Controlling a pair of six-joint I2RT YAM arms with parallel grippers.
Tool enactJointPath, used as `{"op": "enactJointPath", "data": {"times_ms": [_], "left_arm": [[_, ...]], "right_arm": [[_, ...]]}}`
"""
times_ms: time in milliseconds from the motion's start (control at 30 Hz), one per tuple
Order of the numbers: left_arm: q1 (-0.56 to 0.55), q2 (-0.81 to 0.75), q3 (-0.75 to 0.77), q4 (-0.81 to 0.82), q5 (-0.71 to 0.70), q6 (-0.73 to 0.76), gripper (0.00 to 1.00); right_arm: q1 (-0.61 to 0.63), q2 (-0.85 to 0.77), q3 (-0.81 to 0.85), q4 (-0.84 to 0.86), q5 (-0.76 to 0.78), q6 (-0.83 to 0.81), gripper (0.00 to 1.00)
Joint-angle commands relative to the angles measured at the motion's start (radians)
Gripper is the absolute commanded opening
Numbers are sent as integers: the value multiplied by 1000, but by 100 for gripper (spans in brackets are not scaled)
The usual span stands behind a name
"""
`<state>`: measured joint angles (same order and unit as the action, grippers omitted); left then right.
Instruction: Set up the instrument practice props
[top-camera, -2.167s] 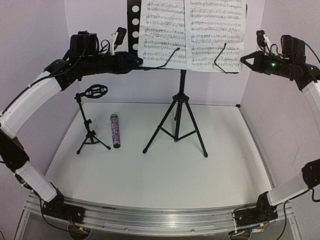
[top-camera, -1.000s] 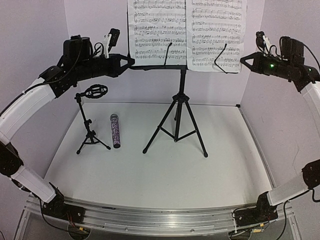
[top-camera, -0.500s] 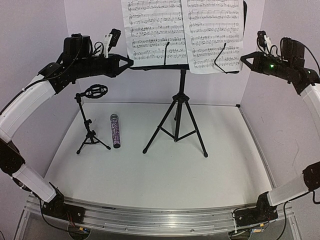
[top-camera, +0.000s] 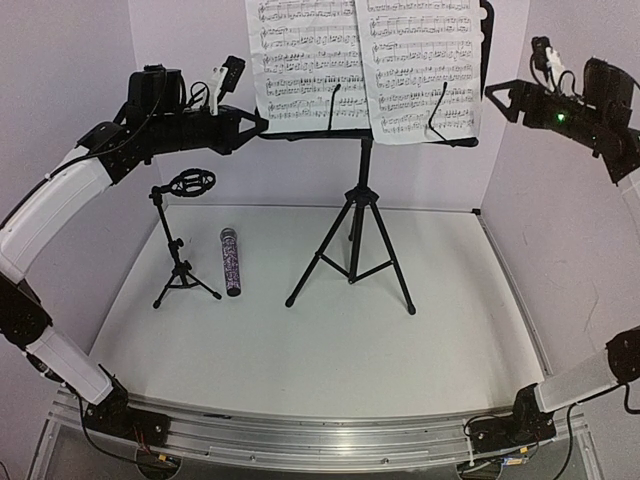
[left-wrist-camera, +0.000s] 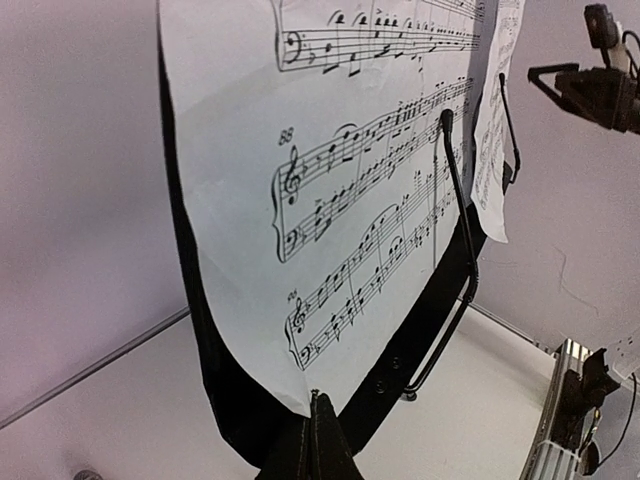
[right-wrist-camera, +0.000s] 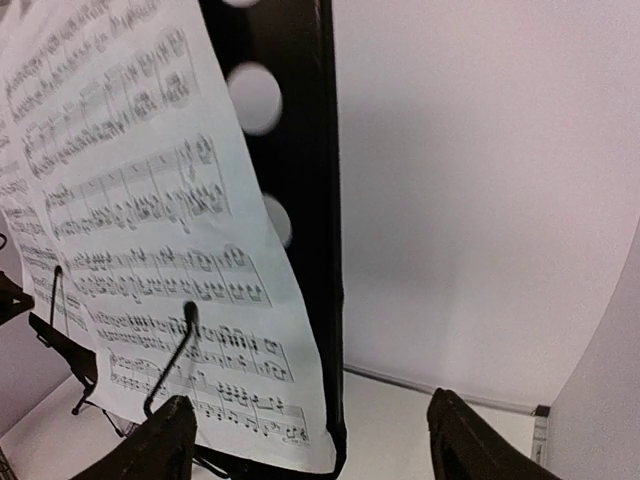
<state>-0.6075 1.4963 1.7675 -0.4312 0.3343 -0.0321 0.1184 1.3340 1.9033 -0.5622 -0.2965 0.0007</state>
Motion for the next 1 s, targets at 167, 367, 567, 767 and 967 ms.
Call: {"op": "enactJointPath", "data": {"times_ms": [167, 367, 567, 767, 967], "left_arm": [[6, 38, 124, -60, 21, 107, 0], [6, 32, 108, -52, 17, 96, 0], [6, 26, 84, -47, 9, 87, 0], [6, 18, 66, -37, 12, 74, 0], [6, 22, 65, -28, 18, 72, 0]], "right_arm": [[-4, 244, 516, 63, -173, -54, 80], [-5, 344, 613, 241, -275, 43, 70], [-4, 418, 689, 379, -290, 95, 66], [-3, 409, 646, 479, -332, 132, 60], [-1, 371, 577, 530, -351, 162, 54]]}}
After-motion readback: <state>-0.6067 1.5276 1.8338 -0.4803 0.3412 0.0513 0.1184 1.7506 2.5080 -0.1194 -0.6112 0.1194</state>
